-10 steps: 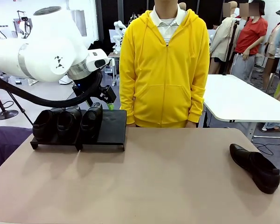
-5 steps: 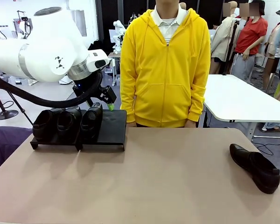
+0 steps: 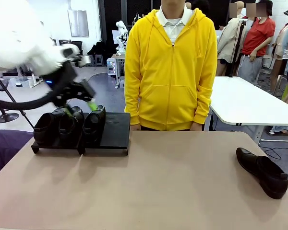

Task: Organize the shoes by placing them on the stand.
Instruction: Place the Shoe from the middle of the table onto the Shoes Stand.

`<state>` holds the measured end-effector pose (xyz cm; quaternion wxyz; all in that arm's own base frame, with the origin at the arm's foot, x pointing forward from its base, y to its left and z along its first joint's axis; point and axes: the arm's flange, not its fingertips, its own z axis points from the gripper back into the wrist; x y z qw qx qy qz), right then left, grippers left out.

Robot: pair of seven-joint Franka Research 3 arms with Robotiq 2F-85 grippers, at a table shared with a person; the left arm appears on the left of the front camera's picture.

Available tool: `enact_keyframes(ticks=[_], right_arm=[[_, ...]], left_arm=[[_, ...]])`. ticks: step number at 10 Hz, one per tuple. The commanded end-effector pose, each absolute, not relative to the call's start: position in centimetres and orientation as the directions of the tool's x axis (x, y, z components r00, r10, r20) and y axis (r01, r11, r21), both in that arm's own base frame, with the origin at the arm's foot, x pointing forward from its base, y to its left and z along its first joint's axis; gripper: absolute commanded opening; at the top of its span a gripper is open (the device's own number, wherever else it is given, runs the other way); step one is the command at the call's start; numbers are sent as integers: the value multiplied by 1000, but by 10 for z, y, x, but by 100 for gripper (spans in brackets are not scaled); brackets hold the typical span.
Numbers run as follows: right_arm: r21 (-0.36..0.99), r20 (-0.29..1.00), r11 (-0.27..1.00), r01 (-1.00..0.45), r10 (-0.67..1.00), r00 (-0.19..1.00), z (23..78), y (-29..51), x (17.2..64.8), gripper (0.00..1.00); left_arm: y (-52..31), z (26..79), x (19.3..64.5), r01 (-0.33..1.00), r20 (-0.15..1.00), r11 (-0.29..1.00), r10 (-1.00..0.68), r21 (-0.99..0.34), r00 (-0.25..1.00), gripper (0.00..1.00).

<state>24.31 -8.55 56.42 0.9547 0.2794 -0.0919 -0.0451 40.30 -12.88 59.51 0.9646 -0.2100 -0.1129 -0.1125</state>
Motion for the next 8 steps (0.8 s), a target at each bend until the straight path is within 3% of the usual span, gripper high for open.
enact_keyframes(ticks=[1, 4, 7, 8], right_arm=[[555, 161, 832, 10, -119, 980, 566, -87, 244, 100], [555, 161, 832, 10, -119, 980, 566, -87, 244, 100], [555, 161, 832, 10, -119, 980, 566, -87, 244, 100], [555, 161, 832, 10, -119, 980, 566, -87, 244, 100]], left_arm=[[-74, 595, 347, 163, 174, 841, -84, -516, 981, 100], [-29, 568, 285, 86, 199, 735, 68, -673, 978, 100], [-29, 534, 298, 97, 113, 743, -29, -662, 993, 100], [-19, 555, 279, 45, 140, 734, 68, -677, 988, 100]])
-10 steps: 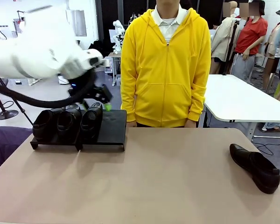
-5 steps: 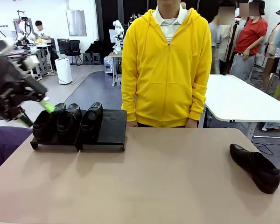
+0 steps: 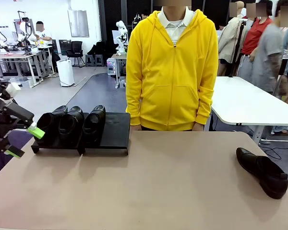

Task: Organize the shoes by placing them on the stand.
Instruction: Place the Shoe from the middle of the table onto the Shoes Stand, then pick up one Shoe and place it in the middle of the table.

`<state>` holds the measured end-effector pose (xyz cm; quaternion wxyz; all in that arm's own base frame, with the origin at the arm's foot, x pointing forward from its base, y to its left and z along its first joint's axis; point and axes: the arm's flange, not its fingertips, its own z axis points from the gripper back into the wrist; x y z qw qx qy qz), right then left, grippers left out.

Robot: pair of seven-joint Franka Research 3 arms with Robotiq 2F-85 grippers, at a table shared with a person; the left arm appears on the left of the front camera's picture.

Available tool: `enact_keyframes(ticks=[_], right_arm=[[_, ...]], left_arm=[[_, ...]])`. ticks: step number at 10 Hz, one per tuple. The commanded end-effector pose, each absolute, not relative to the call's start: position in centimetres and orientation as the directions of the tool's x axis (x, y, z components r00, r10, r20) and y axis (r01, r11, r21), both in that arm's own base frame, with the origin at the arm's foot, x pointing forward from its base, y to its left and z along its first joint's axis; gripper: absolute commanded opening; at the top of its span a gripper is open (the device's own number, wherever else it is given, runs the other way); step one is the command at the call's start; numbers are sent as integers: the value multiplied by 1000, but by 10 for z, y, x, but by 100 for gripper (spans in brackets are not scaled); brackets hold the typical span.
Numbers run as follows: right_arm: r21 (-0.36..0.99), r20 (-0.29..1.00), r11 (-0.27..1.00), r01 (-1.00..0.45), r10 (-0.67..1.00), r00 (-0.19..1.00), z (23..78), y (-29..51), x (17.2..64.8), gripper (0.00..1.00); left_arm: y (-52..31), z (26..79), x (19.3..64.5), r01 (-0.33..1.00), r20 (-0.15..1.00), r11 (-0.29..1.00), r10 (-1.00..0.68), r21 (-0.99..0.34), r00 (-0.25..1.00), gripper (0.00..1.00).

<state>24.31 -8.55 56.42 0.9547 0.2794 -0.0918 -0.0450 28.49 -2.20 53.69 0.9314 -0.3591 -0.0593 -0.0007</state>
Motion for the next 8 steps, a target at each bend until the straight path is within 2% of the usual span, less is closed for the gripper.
enact_keyframes(ticks=[1, 8], right_arm=[[555, 161, 832, 10, -119, 980, 566, -87, 244, 100], [542, 150, 840, 35, -137, 979, 564, -85, 243, 100]], left_arm=[[-19, 555, 279, 45, 140, 734, 68, -677, 988, 100], [-19, 555, 279, 45, 140, 734, 68, -677, 988, 100]])
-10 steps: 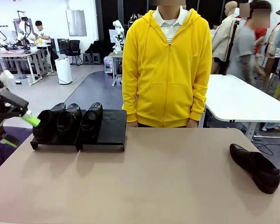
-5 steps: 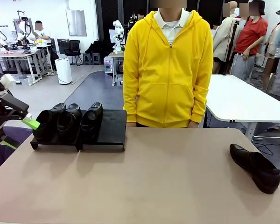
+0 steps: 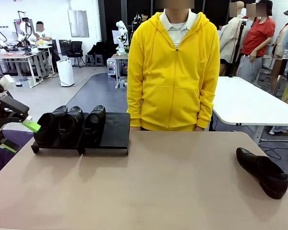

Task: Organize the shoes by placing them on the stand.
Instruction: Pick up one Shoe and place it in the middle of the table.

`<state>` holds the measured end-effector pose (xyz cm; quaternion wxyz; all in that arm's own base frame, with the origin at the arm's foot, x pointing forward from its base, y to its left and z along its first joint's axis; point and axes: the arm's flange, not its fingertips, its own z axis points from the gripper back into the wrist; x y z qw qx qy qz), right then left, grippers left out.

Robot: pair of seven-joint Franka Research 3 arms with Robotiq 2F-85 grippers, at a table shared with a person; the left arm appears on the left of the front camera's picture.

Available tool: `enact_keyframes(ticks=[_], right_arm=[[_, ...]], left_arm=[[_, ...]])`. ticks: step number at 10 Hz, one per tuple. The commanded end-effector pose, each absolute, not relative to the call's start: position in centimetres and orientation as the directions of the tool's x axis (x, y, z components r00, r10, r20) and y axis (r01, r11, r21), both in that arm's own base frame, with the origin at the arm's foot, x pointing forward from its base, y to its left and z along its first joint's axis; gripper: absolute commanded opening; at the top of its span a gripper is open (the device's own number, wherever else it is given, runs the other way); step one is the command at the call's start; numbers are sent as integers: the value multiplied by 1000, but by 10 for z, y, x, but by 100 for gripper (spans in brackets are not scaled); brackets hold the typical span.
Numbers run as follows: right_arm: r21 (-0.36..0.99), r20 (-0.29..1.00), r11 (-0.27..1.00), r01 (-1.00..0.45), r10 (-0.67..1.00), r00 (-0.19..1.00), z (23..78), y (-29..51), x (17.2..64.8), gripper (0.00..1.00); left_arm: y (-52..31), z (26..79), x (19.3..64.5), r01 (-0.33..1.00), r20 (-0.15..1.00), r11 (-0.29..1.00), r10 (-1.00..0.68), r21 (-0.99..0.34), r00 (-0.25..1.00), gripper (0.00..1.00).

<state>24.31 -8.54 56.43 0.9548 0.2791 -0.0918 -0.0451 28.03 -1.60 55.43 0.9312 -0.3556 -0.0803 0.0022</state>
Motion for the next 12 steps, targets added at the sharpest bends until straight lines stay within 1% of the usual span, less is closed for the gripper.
enact_keyframes(ticks=[1, 2, 3, 4, 5, 6, 7, 8, 9, 10, 11, 12], right_arm=[[309, 85, 951, -4, -24, 996, 550, -59, 277, 100], [114, 105, 992, -54, 42, 994, 527, -40, 308, 100], [70, 180, 991, -113, 99, 979, 507, -35, 331, 100], [53, 285, 991, -122, 103, 953, 488, -37, 349, 100], [62, 308, 988, -141, 115, 944, 473, -41, 362, 100], [73, 305, 984, -160, 131, 943, 463, -36, 365, 100], [120, 175, 984, -131, 109, 978, 473, -27, 356, 100], [42, 277, 990, -132, 116, 954, 473, -22, 362, 100], [42, 277, 990, -132, 116, 954, 473, -22, 362, 100], [69, 254, 989, -128, 107, 961, 462, -26, 365, 100], [94, 241, 987, -128, 102, 965, 443, -29, 383, 100], [88, 266, 990, -108, 81, 961, 425, -35, 395, 100]], left_arm=[[-19, 555, 279, 45, 140, 734, 68, -677, 988, 100], [-19, 555, 279, 45, 140, 734, 68, -677, 988, 100], [-19, 555, 279, 45, 140, 734, 68, -677, 988, 100], [-19, 555, 279, 45, 140, 734, 68, -677, 988, 100], [-19, 555, 279, 45, 140, 734, 68, -677, 988, 100], [-19, 555, 279, 45, 140, 734, 68, -677, 988, 100], [-19, 555, 279, 45, 140, 734, 68, -677, 988, 100], [-19, 555, 279, 45, 140, 734, 68, -677, 988, 100], [-19, 555, 279, 45, 140, 734, 68, -677, 988, 100], [-19, 555, 279, 45, 140, 734, 68, -677, 988, 100], [-19, 555, 279, 45, 140, 734, 68, -677, 988, 100], [-19, 555, 279, 45, 140, 734, 68, -677, 988, 100]])
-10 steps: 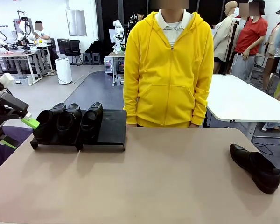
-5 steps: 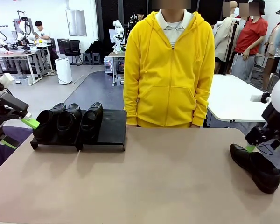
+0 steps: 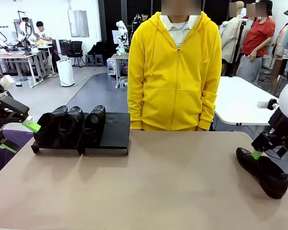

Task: Organize the shoes by placing them on the stand.
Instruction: Pick up one Shoe and place it in the middle of the table.

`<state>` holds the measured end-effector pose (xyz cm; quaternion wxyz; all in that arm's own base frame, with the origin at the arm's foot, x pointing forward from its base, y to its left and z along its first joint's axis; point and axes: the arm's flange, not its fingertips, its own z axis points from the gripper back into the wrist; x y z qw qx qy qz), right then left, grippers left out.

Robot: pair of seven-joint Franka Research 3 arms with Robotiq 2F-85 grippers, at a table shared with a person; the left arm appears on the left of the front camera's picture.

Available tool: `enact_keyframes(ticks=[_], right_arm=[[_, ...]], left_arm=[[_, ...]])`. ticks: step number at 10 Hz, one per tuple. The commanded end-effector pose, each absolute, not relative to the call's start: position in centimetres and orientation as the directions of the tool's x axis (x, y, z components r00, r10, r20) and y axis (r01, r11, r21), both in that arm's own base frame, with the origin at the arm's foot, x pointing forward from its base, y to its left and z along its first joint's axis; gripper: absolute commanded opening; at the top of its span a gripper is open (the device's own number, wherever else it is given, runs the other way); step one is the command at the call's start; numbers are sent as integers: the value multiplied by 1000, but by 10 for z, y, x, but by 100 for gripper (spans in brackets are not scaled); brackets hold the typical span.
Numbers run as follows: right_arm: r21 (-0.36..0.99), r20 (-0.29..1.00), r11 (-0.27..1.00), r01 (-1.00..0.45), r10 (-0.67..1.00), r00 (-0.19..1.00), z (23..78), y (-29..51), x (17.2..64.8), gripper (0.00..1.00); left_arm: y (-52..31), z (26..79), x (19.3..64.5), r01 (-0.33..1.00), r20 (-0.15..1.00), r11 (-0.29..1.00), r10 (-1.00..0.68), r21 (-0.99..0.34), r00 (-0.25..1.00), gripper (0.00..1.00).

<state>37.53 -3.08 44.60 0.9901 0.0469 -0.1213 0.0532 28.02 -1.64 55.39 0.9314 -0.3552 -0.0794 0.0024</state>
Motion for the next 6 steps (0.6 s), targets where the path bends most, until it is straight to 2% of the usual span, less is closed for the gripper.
enact_keyframes(ticks=[1, 6], right_arm=[[96, 304, 989, -111, 77, 950, 416, -41, 402, 100], [152, 250, 984, -88, 48, 967, 368, -55, 425, 100]], left_arm=[[-19, 555, 279, 45, 140, 734, 68, -677, 988, 100], [-19, 555, 279, 45, 140, 734, 68, -677, 988, 100]])
